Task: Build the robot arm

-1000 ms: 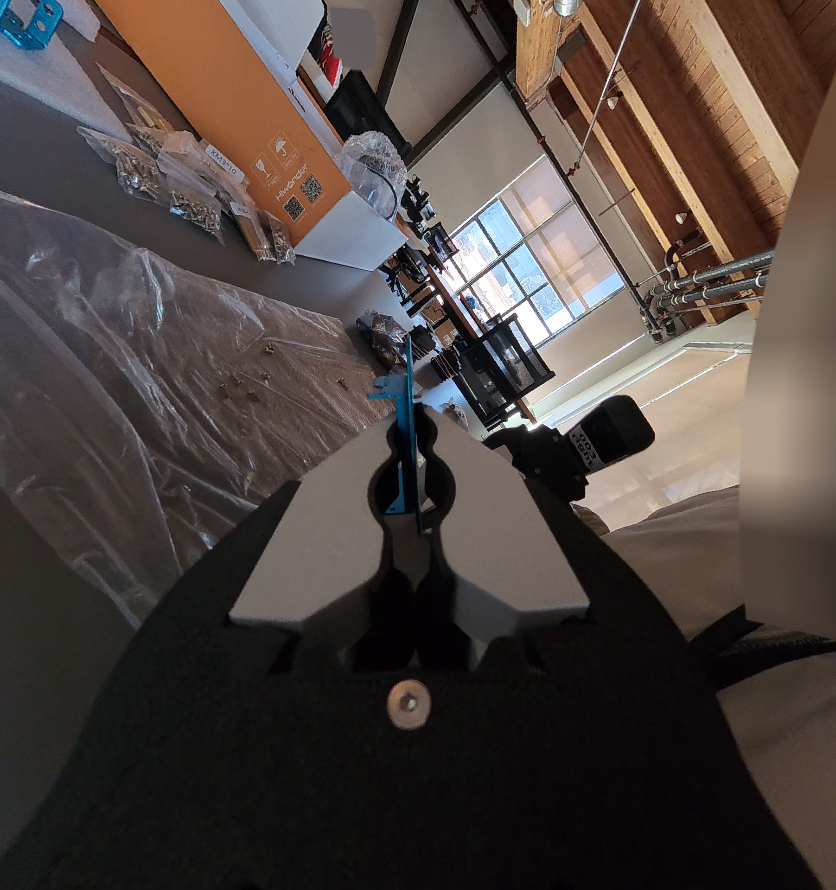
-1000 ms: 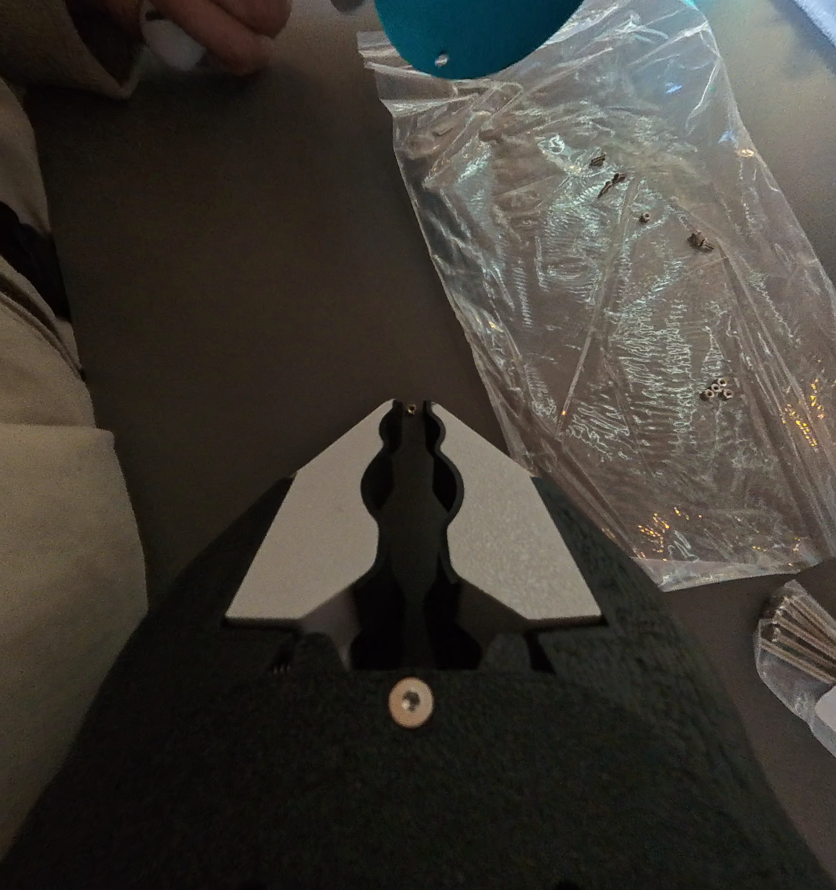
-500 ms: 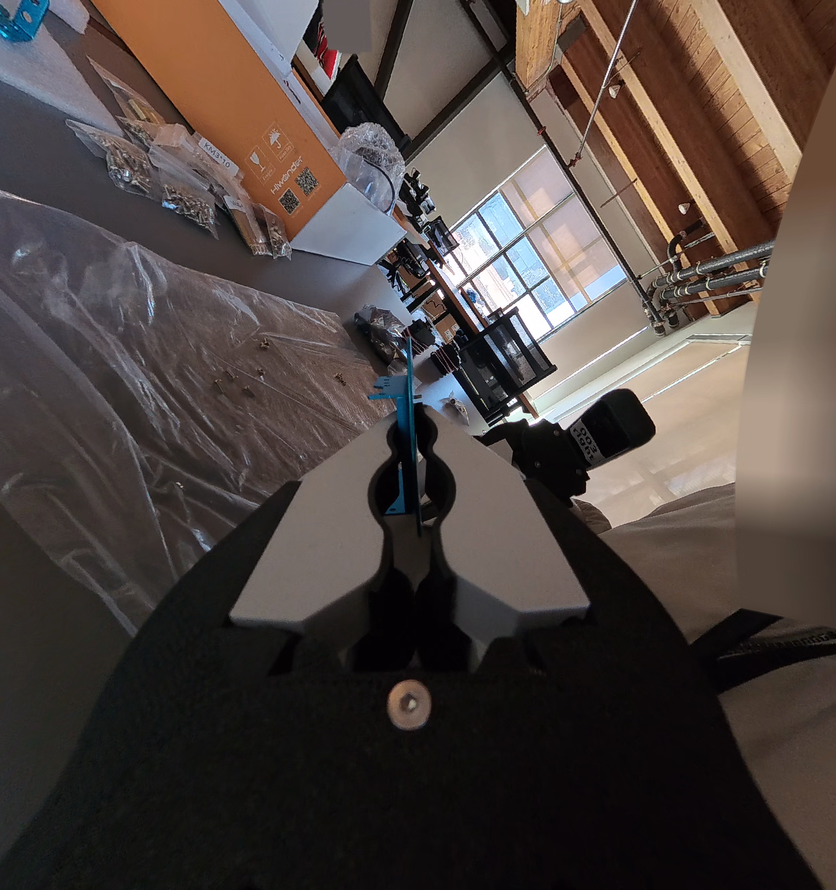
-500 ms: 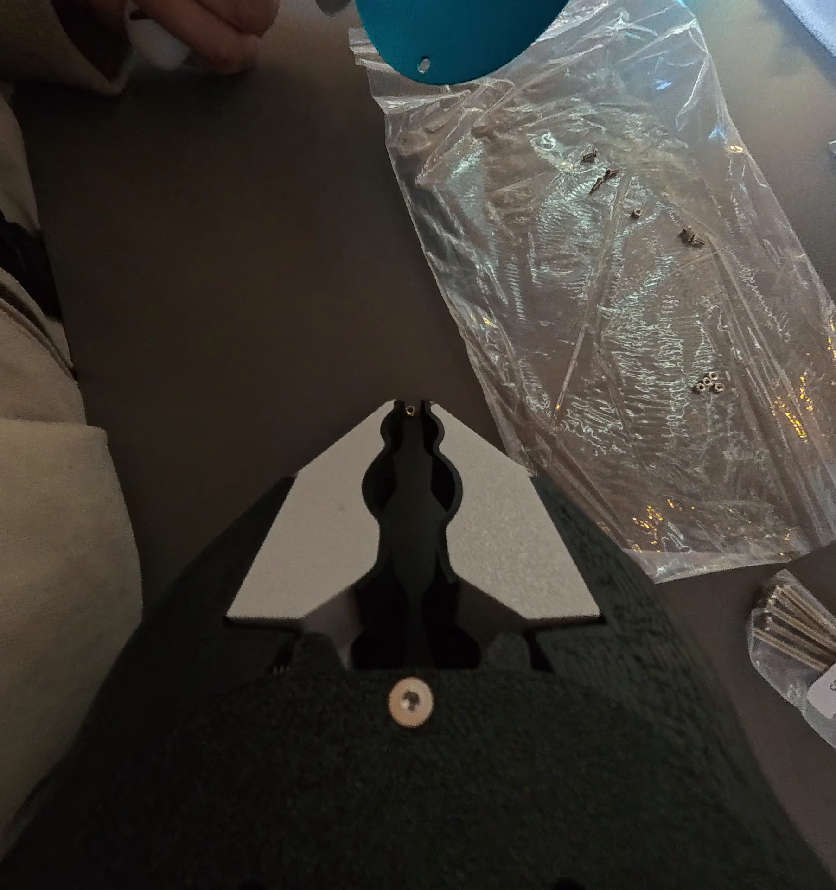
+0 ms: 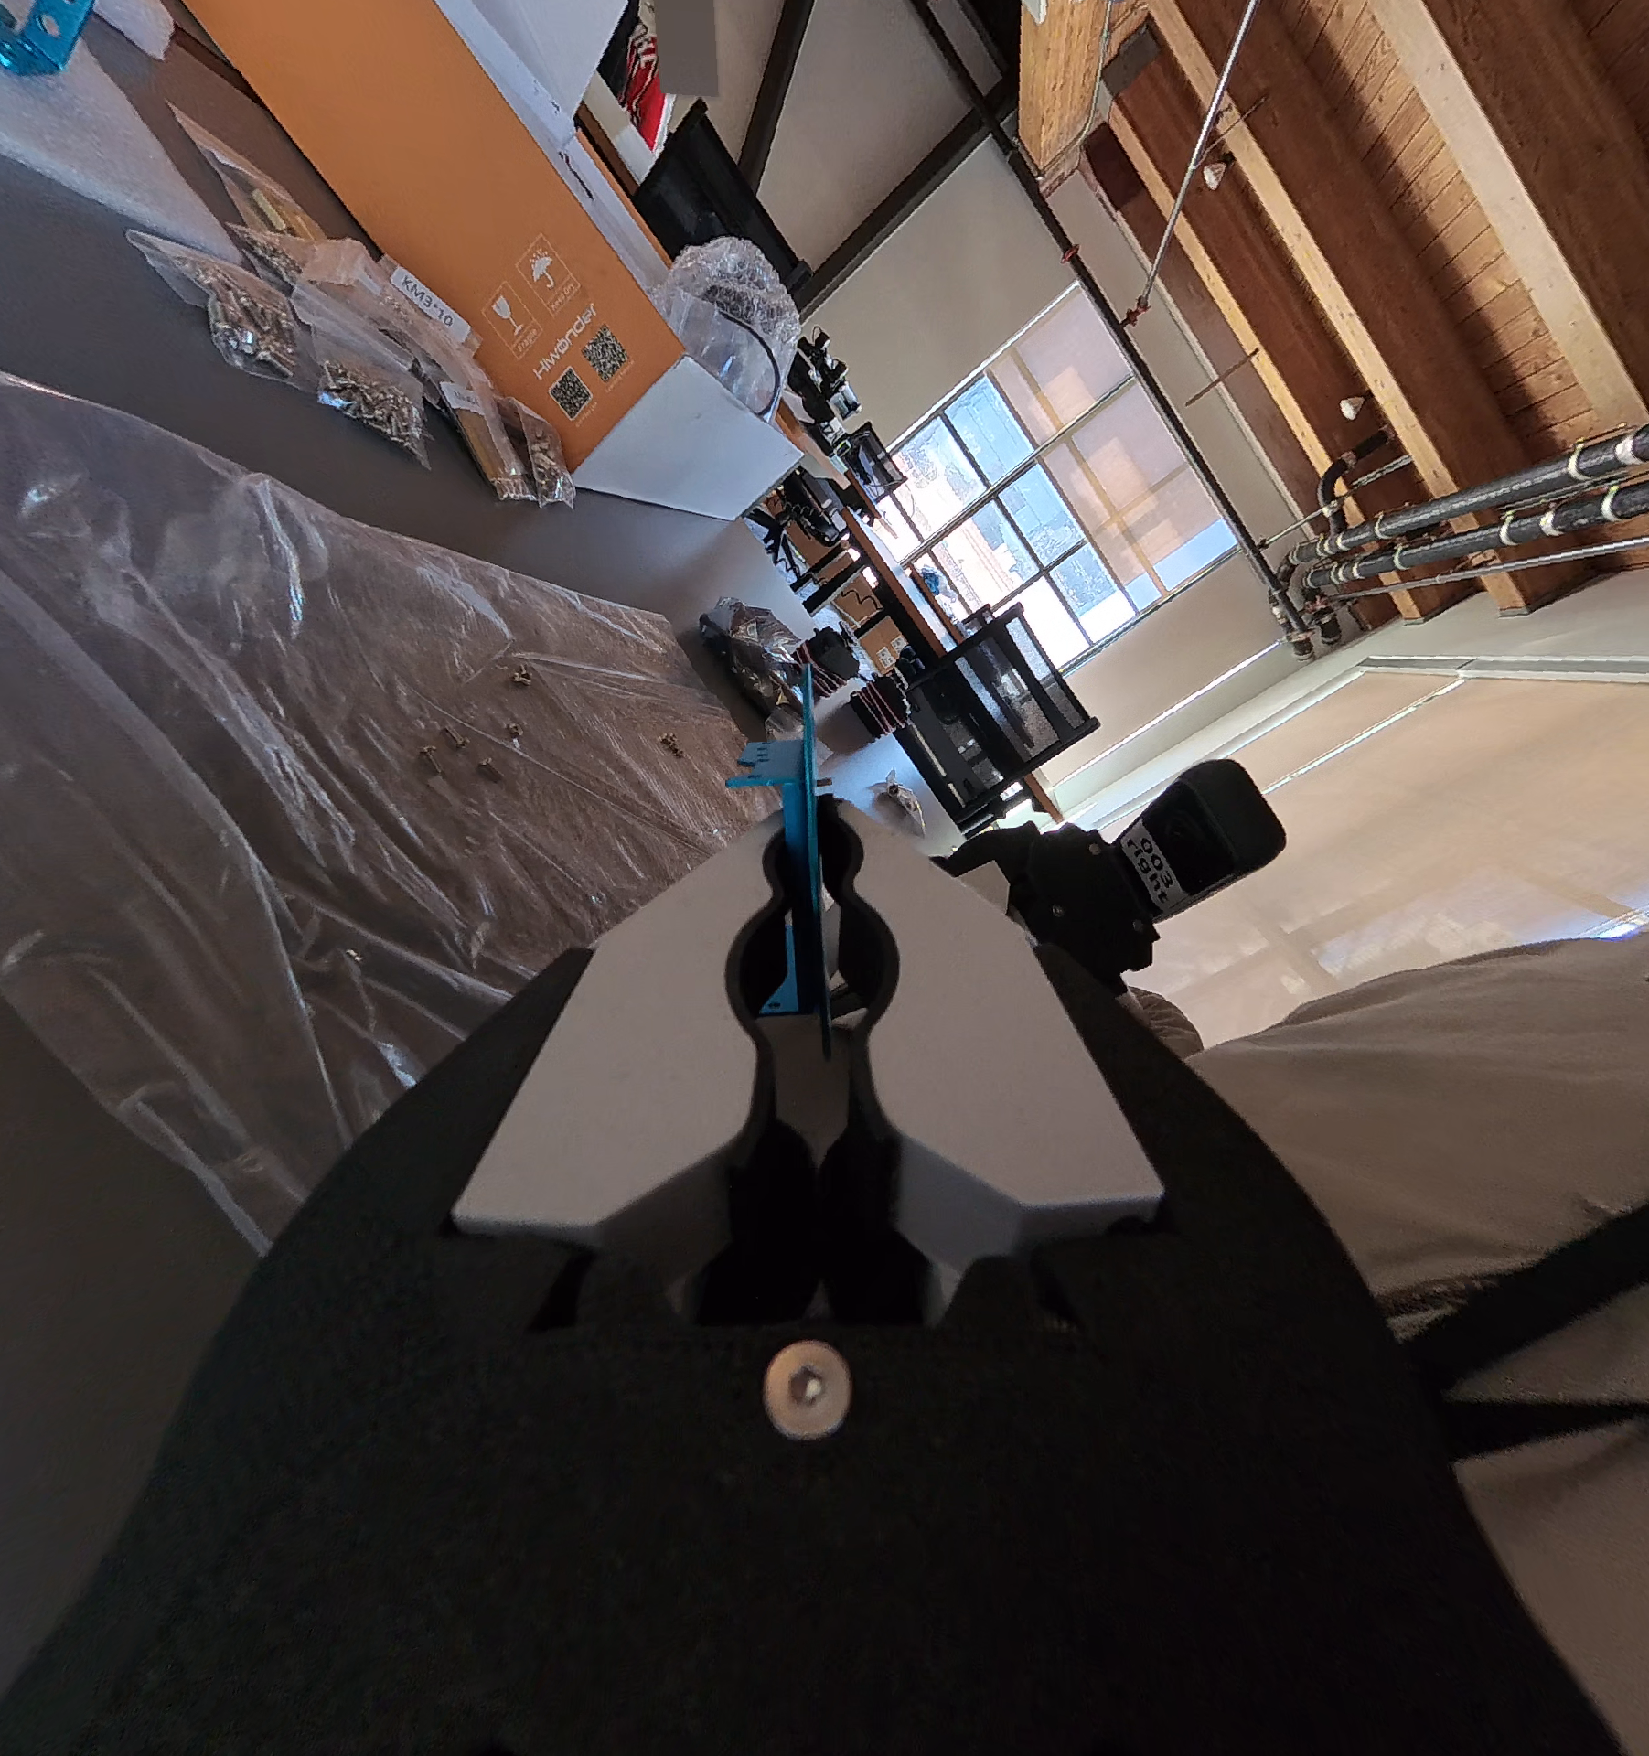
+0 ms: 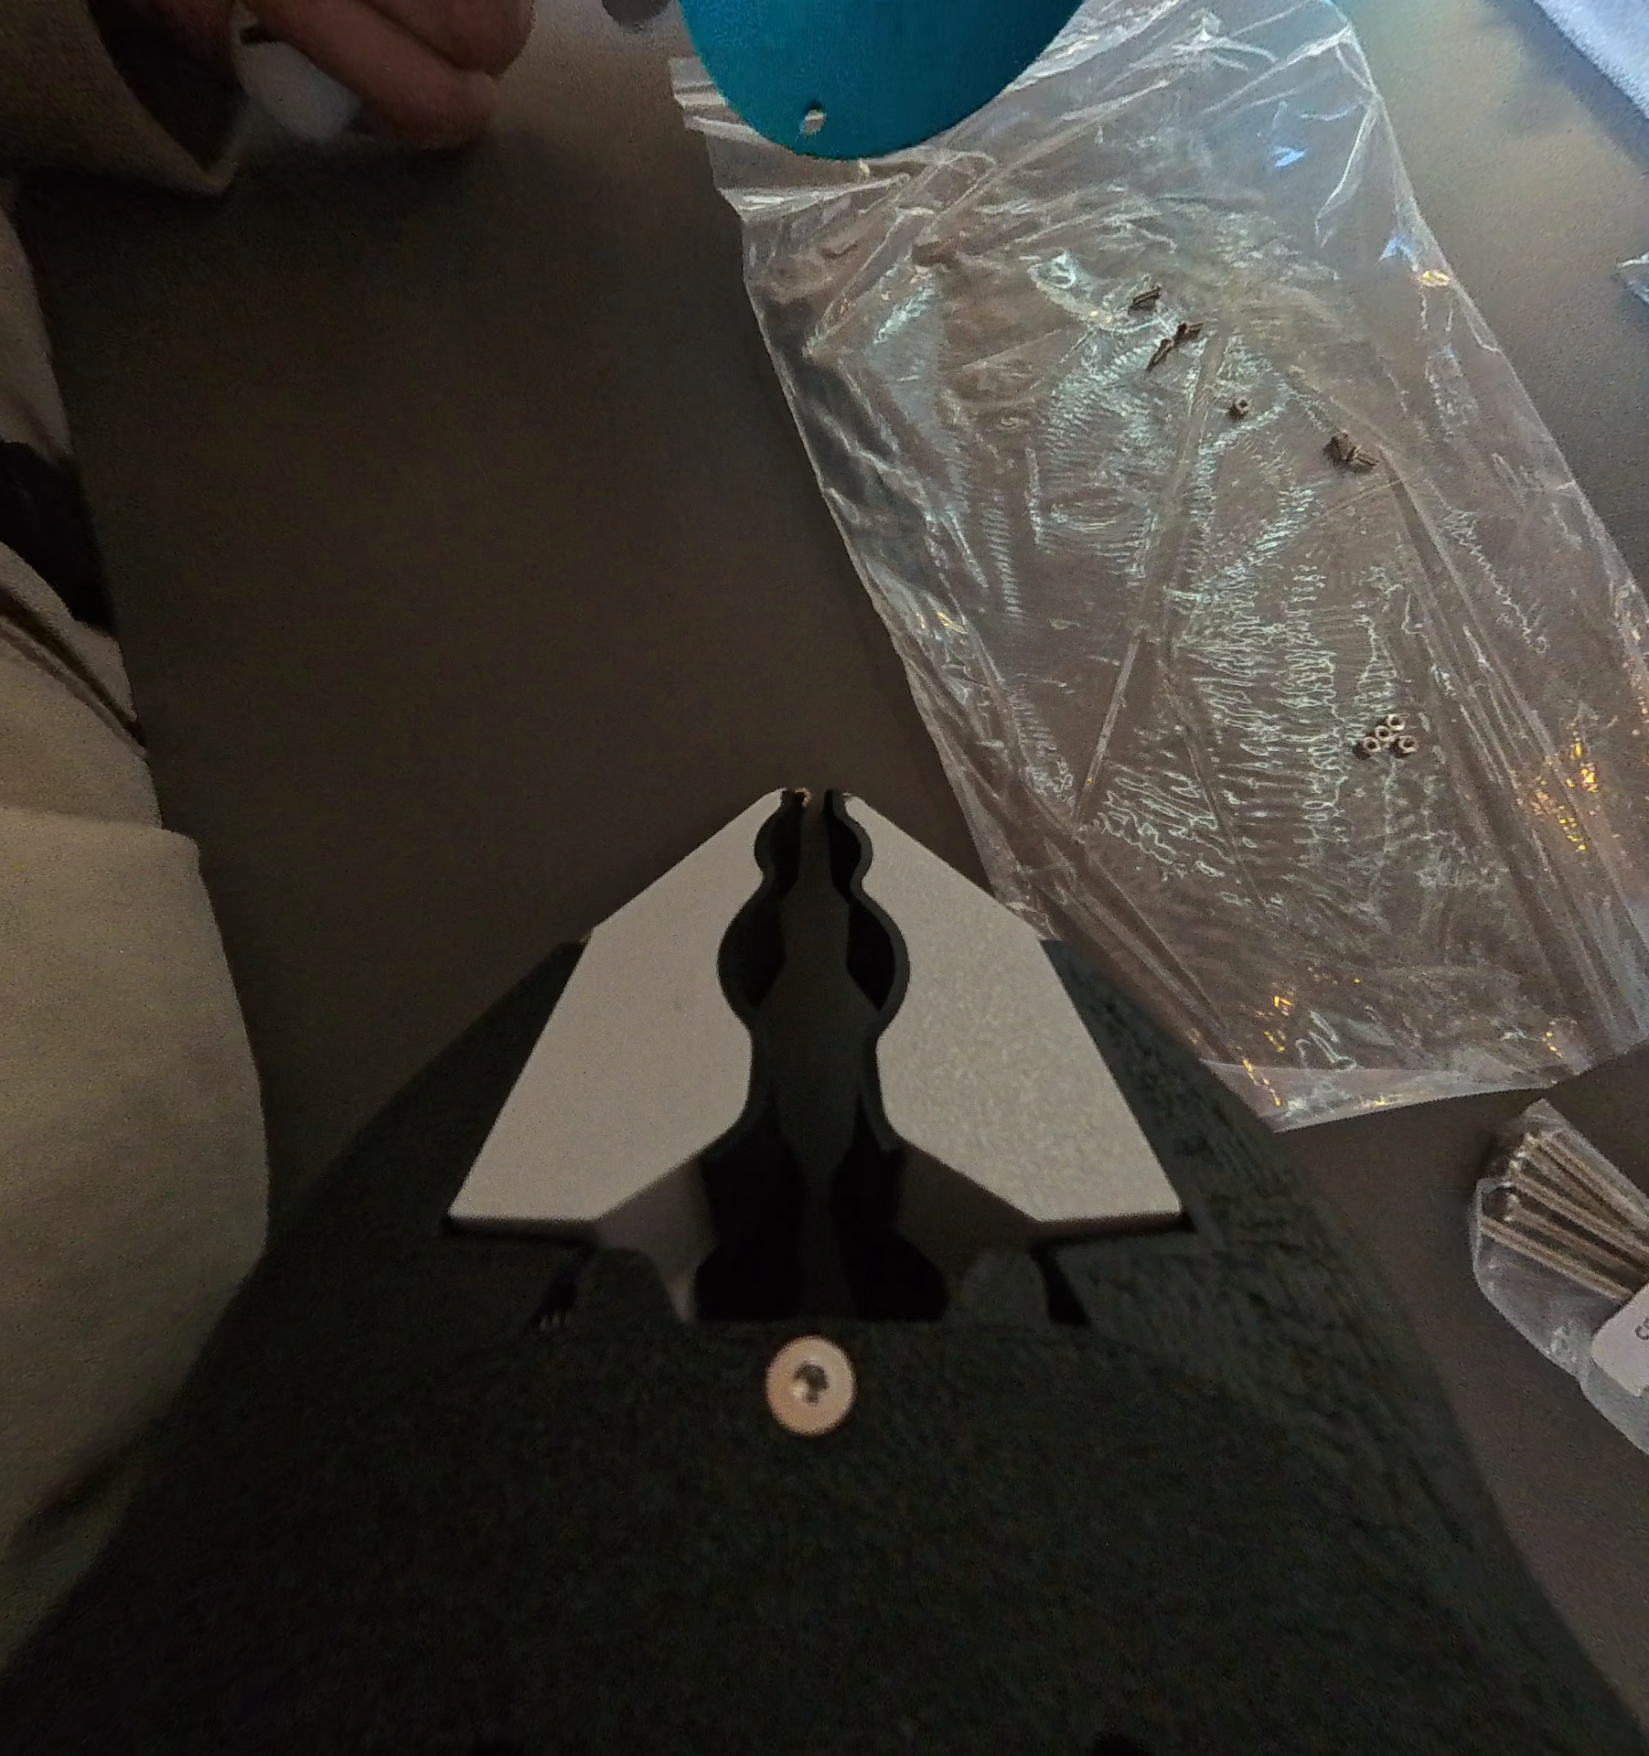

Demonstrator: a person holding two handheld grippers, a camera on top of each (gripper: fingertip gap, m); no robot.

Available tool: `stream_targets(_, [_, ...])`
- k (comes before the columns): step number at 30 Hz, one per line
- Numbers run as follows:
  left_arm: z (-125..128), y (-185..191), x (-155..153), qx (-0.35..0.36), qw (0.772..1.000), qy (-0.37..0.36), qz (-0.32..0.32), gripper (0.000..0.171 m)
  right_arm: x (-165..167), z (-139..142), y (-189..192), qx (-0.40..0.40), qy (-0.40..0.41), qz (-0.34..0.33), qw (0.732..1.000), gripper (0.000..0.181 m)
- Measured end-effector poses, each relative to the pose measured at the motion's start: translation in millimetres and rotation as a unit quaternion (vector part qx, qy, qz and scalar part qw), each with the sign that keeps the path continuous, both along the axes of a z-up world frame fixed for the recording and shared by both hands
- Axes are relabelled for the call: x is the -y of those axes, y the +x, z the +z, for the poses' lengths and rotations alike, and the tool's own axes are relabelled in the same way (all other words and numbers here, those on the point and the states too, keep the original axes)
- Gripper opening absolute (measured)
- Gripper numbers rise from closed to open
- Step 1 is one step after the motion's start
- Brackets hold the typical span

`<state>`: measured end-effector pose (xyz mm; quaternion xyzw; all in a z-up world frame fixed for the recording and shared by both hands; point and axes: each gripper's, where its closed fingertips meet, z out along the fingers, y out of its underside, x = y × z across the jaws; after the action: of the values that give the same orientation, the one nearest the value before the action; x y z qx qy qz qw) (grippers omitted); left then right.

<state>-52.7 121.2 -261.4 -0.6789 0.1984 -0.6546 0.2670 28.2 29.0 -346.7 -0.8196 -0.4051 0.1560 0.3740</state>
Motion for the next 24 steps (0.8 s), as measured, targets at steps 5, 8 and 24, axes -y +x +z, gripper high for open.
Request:
stream_targets(5, [-2.5, -0.1, 0.2, -0.014, 1.000, 0.007, 0.008, 0.001, 0.4, 1.6, -0.6, -0.005, 0.006, -0.003, 1.000, 0.009])
stream_targets(8, [-4.0, -2.2, -1.7, -0.020, 1.000, 0.007, 0.019, 0.001, -0.3, 7.3, -0.2, -0.014, 0.025, -0.005, 1.000, 0.008])
stream_targets(24, [-5.8, -6.9, 2.3, -0.044, 0.997, 0.049, 0.046, 0.001, 8.2, 8.1, 10.2, -0.013, 0.030, -0.069, 0.997, 0.011])
